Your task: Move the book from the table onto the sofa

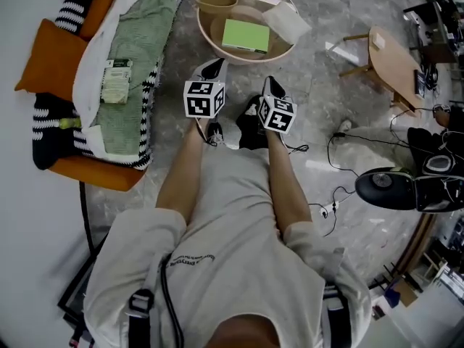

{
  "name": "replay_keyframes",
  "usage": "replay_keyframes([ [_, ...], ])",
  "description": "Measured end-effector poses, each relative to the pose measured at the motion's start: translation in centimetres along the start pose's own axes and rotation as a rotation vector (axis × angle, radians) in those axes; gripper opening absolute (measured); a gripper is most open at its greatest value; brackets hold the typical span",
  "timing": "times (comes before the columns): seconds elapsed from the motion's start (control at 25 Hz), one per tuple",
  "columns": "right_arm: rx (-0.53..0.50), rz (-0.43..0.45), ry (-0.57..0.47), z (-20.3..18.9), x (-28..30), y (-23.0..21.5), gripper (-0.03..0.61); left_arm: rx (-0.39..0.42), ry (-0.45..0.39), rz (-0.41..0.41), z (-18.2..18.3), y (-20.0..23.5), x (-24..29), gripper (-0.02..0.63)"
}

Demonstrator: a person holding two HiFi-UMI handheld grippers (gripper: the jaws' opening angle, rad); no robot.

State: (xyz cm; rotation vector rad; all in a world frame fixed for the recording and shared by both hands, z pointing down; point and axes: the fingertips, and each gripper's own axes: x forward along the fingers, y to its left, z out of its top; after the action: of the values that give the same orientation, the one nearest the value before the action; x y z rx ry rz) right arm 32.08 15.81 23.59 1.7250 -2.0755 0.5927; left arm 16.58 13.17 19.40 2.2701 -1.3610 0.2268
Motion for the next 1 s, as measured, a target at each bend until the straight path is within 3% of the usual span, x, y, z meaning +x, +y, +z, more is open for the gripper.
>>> replay_keyframes([
  [0.56, -0.069, 0.139, 0.029, 1.8, 5.7, 4.7, 0.006, -0.008, -0.016, 0.069, 1.6, 3.8, 0.6, 0.011],
  [0.64, -0.086, 0.138, 0.044, 1.6, 6.6, 4.3, 0.006, -0.006, -0.007, 0.072, 1.5, 4.1, 1.3, 0.011],
  [0.8, -0.024, 0.092, 0.093, 0.5, 8.1, 2.0, 0.006, 0.012, 0.007, 0.074, 2.0, 4.3, 2.4, 0.011],
  [1.0, 0.002, 0.082, 0.089, 1.8, 10.2, 0.7, 0.006, 0.015, 0.011, 0.09, 3.2, 5.1, 4.3, 0.011],
])
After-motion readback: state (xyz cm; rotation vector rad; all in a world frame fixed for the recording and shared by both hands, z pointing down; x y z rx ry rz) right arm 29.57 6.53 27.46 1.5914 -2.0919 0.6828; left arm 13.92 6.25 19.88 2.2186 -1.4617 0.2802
